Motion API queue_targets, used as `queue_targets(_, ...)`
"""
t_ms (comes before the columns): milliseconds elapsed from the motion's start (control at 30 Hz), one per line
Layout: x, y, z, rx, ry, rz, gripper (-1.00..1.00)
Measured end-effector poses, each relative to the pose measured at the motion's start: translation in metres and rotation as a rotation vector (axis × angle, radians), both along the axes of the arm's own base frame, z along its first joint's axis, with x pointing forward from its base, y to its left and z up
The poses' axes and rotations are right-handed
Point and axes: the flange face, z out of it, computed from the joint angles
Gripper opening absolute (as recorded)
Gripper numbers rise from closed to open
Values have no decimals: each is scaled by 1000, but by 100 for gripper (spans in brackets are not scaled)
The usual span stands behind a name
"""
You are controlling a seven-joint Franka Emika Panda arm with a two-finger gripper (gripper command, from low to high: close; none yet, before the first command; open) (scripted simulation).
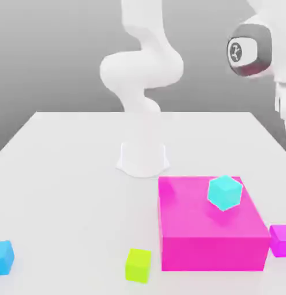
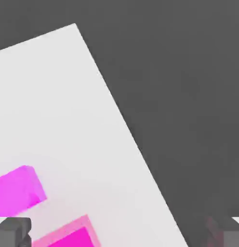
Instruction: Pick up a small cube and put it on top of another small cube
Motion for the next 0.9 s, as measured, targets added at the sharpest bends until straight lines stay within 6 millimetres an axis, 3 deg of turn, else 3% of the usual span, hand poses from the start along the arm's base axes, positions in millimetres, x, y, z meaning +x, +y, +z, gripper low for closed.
queue_targets(200,-46,35,-108,-121,90,278,0)
queue_targets(333,-52,38,-164,-132,99,308,0)
queue_targets(367,-52,38,-173,-133,100,308,-100)
queue_targets(600,-53,38,-174,-134,101,310,-100)
queue_targets(767,-54,39,-119,-131,103,310,-100)
queue_targets(833,-60,44,-109,-108,118,315,-100)
queue_targets(900,-55,34,-99,-86,129,308,-100)
